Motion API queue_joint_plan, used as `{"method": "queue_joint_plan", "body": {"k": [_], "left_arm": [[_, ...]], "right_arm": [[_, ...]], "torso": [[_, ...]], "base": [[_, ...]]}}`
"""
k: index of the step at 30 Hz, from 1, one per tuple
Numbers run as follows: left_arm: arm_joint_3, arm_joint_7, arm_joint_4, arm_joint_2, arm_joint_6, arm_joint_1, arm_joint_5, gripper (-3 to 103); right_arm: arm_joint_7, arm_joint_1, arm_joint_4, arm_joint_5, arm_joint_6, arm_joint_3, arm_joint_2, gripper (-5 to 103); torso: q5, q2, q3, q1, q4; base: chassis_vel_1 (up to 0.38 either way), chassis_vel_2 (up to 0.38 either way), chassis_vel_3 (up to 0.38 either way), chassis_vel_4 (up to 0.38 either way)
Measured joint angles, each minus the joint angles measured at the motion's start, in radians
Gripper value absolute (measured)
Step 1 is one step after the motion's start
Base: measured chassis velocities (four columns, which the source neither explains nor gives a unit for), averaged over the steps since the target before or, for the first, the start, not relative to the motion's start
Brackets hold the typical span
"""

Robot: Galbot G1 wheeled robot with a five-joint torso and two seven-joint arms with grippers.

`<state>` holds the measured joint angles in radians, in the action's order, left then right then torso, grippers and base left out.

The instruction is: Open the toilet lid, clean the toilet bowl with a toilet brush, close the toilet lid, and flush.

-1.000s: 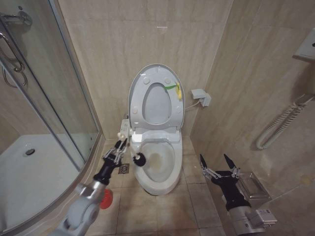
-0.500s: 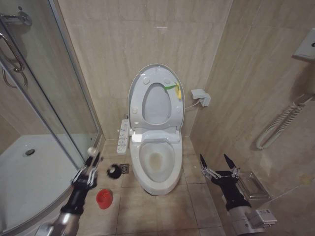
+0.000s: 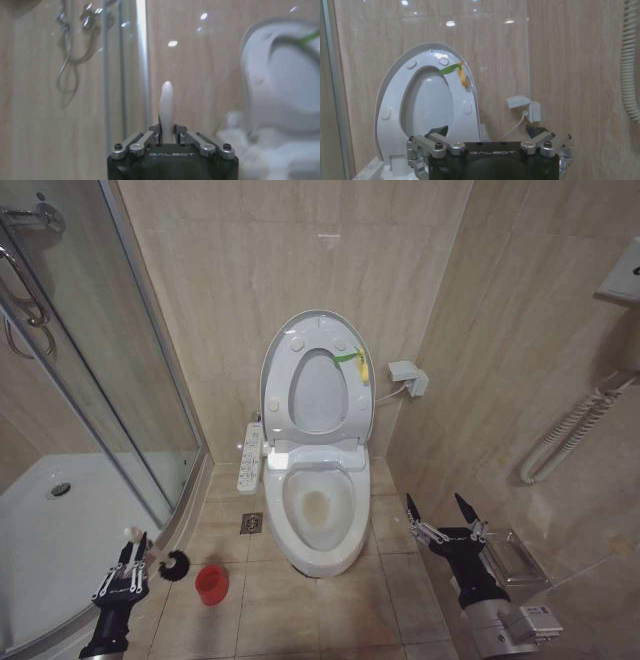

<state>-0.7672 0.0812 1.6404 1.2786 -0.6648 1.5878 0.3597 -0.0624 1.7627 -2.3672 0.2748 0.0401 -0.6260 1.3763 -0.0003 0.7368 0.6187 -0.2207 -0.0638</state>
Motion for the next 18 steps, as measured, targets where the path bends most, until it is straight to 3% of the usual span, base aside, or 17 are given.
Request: {"method": "queue_joint_plan", "body": {"k": [3,5,9,18], "left_arm": [[0.007,0.025,-0.094,-0.012,-0.024,-0.053,0.022,19],[0.024,0.075,-0.219,-0.028,-0.061,-0.124,0.056,19],[0.048,0.146,-0.322,-0.039,-0.102,-0.193,0.099,19],[0.113,0.203,-0.453,-0.044,-0.118,-0.276,0.149,19]], "right_arm": [[0.0,0.0,0.0,0.0,0.0,0.0,0.0,100],[0.0,0.0,0.0,0.0,0.0,0.0,0.0,100],[0.0,0.0,0.0,0.0,0.0,0.0,0.0,100],[0.0,0.0,0.0,0.0,0.0,0.0,0.0,100]], "torso": [[0.0,0.0,0.0,0.0,0.0],[0.0001,0.0,0.0,0.0,-0.0003],[-0.0001,0.0,0.0,0.0,-0.0005],[0.0002,0.0,0.0,0.0,-0.0002]], "base": [[0.0,0.0,0.0,0.0],[0.0,0.0,0.0,0.0],[0.0,0.0,0.0,0.0],[0.0,0.0,0.0,0.0]]}}
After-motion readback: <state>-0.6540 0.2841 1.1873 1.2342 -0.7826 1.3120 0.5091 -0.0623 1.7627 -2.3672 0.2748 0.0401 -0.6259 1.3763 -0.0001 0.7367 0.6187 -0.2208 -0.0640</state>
